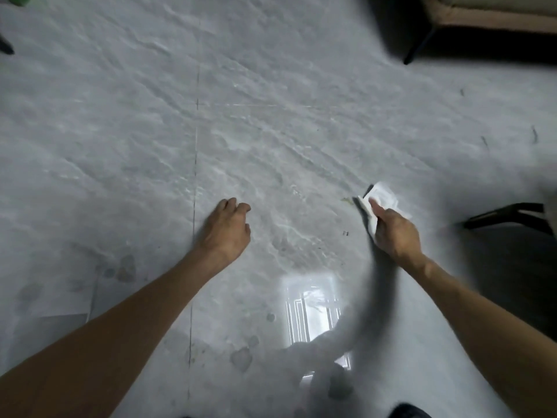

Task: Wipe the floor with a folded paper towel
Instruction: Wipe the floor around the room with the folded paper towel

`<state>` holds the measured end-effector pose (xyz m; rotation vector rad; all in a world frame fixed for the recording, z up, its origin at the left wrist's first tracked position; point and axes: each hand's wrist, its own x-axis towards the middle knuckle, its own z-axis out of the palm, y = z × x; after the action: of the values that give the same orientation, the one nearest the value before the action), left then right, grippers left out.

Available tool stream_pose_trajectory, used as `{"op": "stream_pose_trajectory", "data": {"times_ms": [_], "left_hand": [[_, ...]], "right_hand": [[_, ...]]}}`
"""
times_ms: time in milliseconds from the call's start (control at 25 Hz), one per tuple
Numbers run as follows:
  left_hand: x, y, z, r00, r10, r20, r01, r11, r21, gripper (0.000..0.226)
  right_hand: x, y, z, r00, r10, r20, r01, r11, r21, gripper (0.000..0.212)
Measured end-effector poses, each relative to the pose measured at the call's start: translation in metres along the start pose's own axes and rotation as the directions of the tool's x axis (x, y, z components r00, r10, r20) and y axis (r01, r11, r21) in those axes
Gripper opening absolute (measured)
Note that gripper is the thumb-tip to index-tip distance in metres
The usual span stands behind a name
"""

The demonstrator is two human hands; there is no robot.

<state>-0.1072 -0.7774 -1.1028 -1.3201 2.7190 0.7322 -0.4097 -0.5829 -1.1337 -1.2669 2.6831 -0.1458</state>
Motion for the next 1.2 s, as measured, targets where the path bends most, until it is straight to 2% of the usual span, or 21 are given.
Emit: {"op": "stream_pose_trajectory", "data": {"times_ms": [120,200,280,360,440,520,680,800,1000,1080,1160,1200], "left_hand": [[0.0,0.014,0.007,1.0,-0.009,-0.028,0.011,0.998,0.064,0.042],[0.003,0.02,0.008,0.999,-0.002,-0.038,0.004,0.998,0.062,0.042],[0.004,0.025,0.008,0.999,0.022,-0.034,-0.021,0.999,0.034,0.042],[0.001,0.025,0.007,0.999,0.027,-0.035,-0.028,0.999,-0.021,0.042],[-0.001,0.02,0.003,0.998,0.028,-0.049,-0.03,0.998,-0.06,0.042],[-0.003,0.01,-0.001,0.998,0.011,-0.063,-0.015,0.998,-0.067,0.042],[-0.011,0.0,-0.004,0.998,-0.015,-0.056,0.012,0.998,-0.063,0.041],[-0.009,0.008,-0.007,0.999,0.0,-0.053,-0.005,0.997,-0.083,0.041],[-0.01,0.002,-0.014,0.998,-0.02,-0.059,0.014,0.994,-0.105,0.041],[-0.012,-0.002,-0.018,0.998,-0.035,-0.054,0.028,0.992,-0.124,0.04],[-0.014,-0.004,-0.023,0.997,-0.052,-0.054,0.044,0.989,-0.144,0.04],[-0.015,-0.007,-0.026,0.997,-0.054,-0.057,0.045,0.988,-0.149,0.04]], "right_hand": [[-0.03,-0.034,0.01,0.998,0.057,-0.016,-0.057,0.998,-0.005,0.052],[-0.045,-0.068,0.011,1.0,0.023,-0.008,-0.023,1.0,-0.013,0.054],[-0.059,-0.109,0.014,0.994,-0.112,0.017,0.113,0.993,-0.032,0.056],[-0.075,-0.145,0.02,0.954,-0.293,0.068,0.294,0.956,-0.008,0.057],[-0.078,-0.159,0.021,0.896,-0.431,0.107,0.432,0.902,0.017,0.056],[-0.072,-0.153,0.015,0.861,-0.501,0.091,0.502,0.865,0.011,0.051],[-0.078,-0.139,0.02,0.907,-0.413,-0.087,0.415,0.91,0.002,0.04],[-0.082,-0.141,0.028,0.937,-0.339,-0.083,0.346,0.932,0.106,0.041],[-0.093,-0.158,0.033,0.969,-0.193,-0.157,0.225,0.949,0.22,0.031],[-0.103,-0.164,0.04,0.964,-0.194,-0.18,0.237,0.936,0.261,0.026],[-0.121,-0.189,0.044,0.98,-0.175,-0.098,0.201,0.848,0.49,0.012],[-0.13,-0.206,0.046,0.971,-0.233,-0.063,0.23,0.815,0.532,0.01]]}}
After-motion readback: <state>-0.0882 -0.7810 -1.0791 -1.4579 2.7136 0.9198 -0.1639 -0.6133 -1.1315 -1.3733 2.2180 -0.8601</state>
